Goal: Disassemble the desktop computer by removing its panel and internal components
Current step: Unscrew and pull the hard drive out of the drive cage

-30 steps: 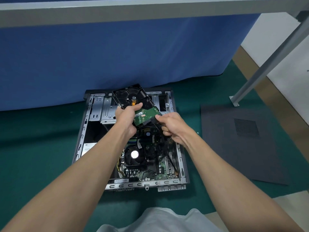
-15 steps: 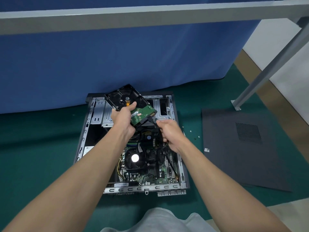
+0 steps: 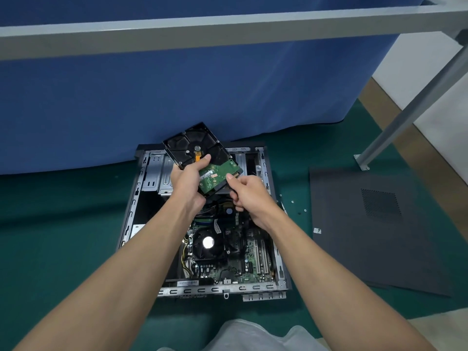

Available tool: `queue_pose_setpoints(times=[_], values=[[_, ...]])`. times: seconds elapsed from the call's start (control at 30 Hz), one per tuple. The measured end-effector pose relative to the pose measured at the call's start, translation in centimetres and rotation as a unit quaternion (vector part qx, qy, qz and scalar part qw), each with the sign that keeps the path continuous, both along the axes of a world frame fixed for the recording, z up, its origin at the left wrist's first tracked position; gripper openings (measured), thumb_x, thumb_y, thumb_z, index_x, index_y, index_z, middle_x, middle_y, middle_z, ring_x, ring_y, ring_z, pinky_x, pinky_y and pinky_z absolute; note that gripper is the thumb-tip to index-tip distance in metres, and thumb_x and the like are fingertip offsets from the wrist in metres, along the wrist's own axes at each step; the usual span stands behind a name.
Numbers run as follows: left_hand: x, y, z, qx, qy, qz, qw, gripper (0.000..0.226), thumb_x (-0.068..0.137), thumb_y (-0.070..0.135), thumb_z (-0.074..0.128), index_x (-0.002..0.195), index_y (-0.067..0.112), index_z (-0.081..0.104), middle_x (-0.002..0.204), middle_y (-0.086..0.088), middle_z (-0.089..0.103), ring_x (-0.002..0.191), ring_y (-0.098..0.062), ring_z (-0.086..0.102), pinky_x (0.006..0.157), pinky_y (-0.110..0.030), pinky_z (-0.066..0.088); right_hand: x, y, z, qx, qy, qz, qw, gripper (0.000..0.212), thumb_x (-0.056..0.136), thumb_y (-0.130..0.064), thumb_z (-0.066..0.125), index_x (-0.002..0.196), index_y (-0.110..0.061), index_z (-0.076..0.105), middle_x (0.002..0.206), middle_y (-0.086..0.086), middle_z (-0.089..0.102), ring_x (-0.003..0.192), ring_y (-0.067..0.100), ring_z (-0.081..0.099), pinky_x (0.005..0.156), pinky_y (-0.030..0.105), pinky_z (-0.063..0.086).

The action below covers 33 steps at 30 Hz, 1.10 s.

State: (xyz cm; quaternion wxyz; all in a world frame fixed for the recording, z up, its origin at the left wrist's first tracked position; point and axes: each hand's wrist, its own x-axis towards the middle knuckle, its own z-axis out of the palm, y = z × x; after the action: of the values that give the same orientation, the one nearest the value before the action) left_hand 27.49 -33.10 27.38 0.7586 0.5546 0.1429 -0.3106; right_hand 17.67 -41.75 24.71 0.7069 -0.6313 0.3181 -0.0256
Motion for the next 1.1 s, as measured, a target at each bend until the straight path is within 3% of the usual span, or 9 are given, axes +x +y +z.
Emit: queue_pose_setpoints(times=[0.17,0.33,0.53,0.67,0.77,0.87,0.93,1.0,1.1], values=[[0.1,-0.5,0.1,0.005,0.013,-0.010,1.000,0.041,0.075,0.002,0.078,0.107,0.011,0.054,0.105,-0.017,0.070,0.086,-0.035,0.071,0.071,-0.058,0.057,-0.1,0.6,-0.4,0.007,-0.011,-0.054,0.998,0.035,0.099,-0.034,0.047,0.079,-0.008,0.059,0.047,-0.010,0.036,0.041,0.006,0.029,0.041,0.021,0.025],[-0.6,-1.5,-0.3,0.010,0.053,0.038,0.998,0.072,0.075,0.001,0.077,0.134,0.011,0.039,0.118,-0.017,0.062,0.101,-0.037,0.066,0.075,-0.059,0.056,0.4,1.5,-0.6,-0.051,0.033,-0.151,0.987,0.038,0.100,-0.036,0.044,0.072,-0.013,0.056,0.049,-0.010,0.042,0.047,0.008,0.036,0.047,0.024,0.028],[-0.3,-1.5,-0.4,0.029,0.059,-0.007,0.998,0.081,0.074,0.003,0.078,0.141,0.012,0.035,0.124,-0.017,0.060,0.099,-0.037,0.066,0.080,-0.059,0.055,-1.2,-0.9,0.1,0.006,0.001,-0.018,1.000,0.035,0.101,-0.030,0.043,0.074,-0.009,0.050,0.046,-0.007,0.029,0.037,0.006,0.024,0.035,0.018,0.023],[-1.0,-2.3,-0.4,0.015,0.070,0.056,0.996,0.051,0.076,0.000,0.075,0.120,0.007,0.050,0.111,-0.017,0.066,0.091,-0.036,0.069,0.073,-0.059,0.057,-1.9,-1.5,0.1,0.031,0.003,0.022,0.999,0.035,0.102,-0.029,0.041,0.075,-0.009,0.049,0.047,-0.009,0.031,0.038,0.006,0.023,0.036,0.019,0.021],[-0.2,-2.6,0.0,-0.030,0.095,0.099,0.990,0.051,0.079,-0.001,0.073,0.125,0.003,0.051,0.111,-0.018,0.067,0.090,-0.037,0.070,0.071,-0.058,0.057,-2.8,-1.1,-0.3,-0.005,0.031,0.054,0.998,0.035,0.101,-0.031,0.042,0.082,-0.005,0.056,0.053,-0.006,0.041,0.042,0.008,0.034,0.042,0.021,0.030],[-0.1,-2.8,0.2,0.023,0.060,0.072,0.995,0.052,0.078,0.003,0.075,0.124,0.006,0.050,0.111,-0.013,0.068,0.093,-0.033,0.069,0.077,-0.055,0.057,-2.8,-0.6,-0.3,-0.202,0.075,0.104,0.971,0.040,0.102,-0.036,0.038,0.077,-0.010,0.056,0.067,-0.007,0.052,0.058,0.005,0.049,0.057,0.026,0.038],[-0.8,-3.2,-0.1,0.053,0.036,0.032,0.997,0.048,0.078,0.009,0.078,0.119,0.010,0.051,0.112,-0.008,0.067,0.101,-0.029,0.066,0.089,-0.053,0.053,-2.5,-0.9,-0.3,-0.303,0.080,0.052,0.948,0.032,0.101,-0.036,0.037,0.095,-0.013,0.059,0.091,-0.004,0.053,0.088,0.011,0.052,0.076,0.030,0.041],[-1.9,-3.8,0.2,0.067,0.009,-0.001,0.998,0.043,0.080,0.022,0.078,0.114,0.015,0.052,0.117,-0.002,0.065,0.110,-0.025,0.061,0.099,-0.050,0.046,-2.5,-1.9,0.0,-0.345,0.079,-0.069,0.933,0.043,0.099,-0.039,0.041,0.132,-0.013,0.045,0.128,0.003,0.043,0.121,0.019,0.038,0.098,0.032,0.032],[-3.3,-5.0,0.6,0.131,-0.027,-0.075,0.988,0.084,0.082,0.059,0.065,0.145,0.014,0.034,0.146,0.000,0.044,0.132,-0.024,0.045,0.110,-0.054,0.031,-2.8,-3.7,0.7,-0.343,0.045,-0.066,0.936,0.079,0.087,-0.062,0.046,0.149,-0.022,0.016,0.151,-0.002,0.019,0.137,0.016,0.013,0.104,0.034,0.023]])
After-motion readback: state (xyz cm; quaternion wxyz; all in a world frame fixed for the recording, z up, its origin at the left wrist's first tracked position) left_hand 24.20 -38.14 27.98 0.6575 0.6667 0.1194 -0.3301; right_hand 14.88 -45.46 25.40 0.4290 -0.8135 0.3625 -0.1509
